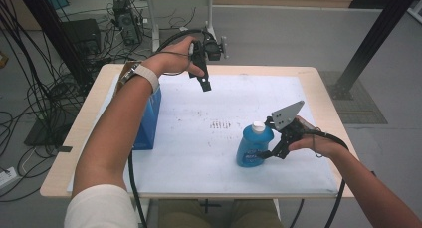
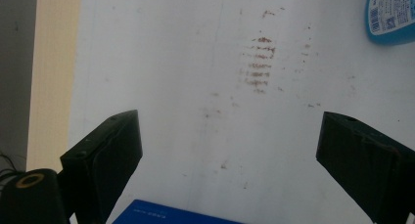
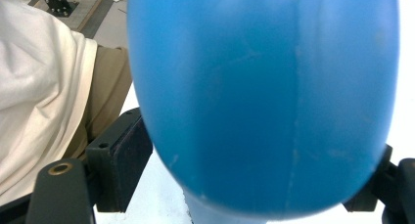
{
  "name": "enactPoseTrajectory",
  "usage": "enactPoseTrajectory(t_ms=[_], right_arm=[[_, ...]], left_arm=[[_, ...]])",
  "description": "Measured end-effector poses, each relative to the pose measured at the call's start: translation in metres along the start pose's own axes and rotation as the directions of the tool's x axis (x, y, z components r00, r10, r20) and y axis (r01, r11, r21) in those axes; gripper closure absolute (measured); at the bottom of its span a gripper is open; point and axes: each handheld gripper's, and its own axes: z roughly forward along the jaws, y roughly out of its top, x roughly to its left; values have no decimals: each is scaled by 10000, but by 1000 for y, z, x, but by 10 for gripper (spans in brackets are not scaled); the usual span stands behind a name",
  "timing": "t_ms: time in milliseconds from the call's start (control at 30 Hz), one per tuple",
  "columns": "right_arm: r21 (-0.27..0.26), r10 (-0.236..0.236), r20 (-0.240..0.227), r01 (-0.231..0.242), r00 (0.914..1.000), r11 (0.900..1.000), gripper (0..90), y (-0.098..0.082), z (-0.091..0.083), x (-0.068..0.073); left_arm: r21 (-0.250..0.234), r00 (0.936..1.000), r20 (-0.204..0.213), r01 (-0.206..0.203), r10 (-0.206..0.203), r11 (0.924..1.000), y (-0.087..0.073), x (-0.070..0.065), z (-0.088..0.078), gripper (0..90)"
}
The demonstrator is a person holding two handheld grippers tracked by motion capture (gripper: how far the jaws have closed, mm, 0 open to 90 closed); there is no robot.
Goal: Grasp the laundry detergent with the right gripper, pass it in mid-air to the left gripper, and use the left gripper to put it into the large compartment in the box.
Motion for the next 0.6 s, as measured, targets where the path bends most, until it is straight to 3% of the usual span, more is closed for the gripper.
enactPoseTrajectory(t_ms=[600], right_arm=[[-282, -61, -99, 58, 9999, 9996, 236, -3, 2, 1]], left_arm=[[4, 10000, -16, 25, -25, 10000, 0, -1, -1, 102]])
